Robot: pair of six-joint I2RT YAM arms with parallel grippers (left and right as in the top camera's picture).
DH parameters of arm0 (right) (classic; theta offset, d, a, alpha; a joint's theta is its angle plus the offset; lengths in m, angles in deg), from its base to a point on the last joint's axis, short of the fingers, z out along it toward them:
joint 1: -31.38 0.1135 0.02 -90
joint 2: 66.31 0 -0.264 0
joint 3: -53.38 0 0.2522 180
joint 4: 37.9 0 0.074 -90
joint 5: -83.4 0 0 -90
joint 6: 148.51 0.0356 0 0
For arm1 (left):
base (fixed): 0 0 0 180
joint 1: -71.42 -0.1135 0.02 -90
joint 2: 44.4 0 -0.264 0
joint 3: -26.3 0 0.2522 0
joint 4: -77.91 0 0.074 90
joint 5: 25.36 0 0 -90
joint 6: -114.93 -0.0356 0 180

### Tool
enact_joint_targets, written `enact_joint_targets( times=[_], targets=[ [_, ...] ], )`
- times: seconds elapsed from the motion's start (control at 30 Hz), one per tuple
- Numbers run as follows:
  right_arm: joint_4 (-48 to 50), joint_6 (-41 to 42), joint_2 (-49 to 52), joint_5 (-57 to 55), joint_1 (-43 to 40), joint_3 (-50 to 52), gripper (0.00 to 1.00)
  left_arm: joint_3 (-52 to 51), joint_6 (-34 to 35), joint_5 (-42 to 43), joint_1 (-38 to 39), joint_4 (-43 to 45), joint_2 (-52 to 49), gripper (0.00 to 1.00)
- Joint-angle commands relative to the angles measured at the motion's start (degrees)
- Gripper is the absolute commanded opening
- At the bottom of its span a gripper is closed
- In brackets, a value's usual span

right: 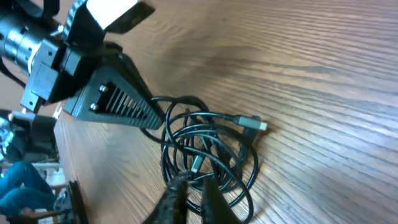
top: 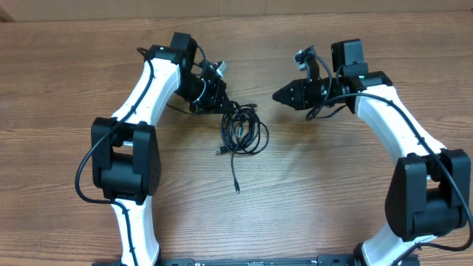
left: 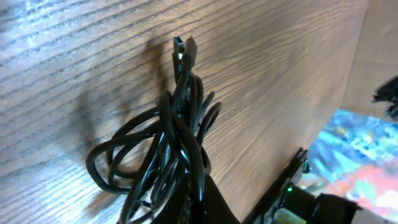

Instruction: Untangle cables

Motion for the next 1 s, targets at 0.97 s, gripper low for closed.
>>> enact_joint_targets(
  times=[0.97],
  targets=[
    [-2.7, -19.5, -0.1, -3.8, 9.7, -0.2, 0.4, 1.5, -4.3, 23.8, 0.6, -0.5, 0.5, 0.04]
  ],
)
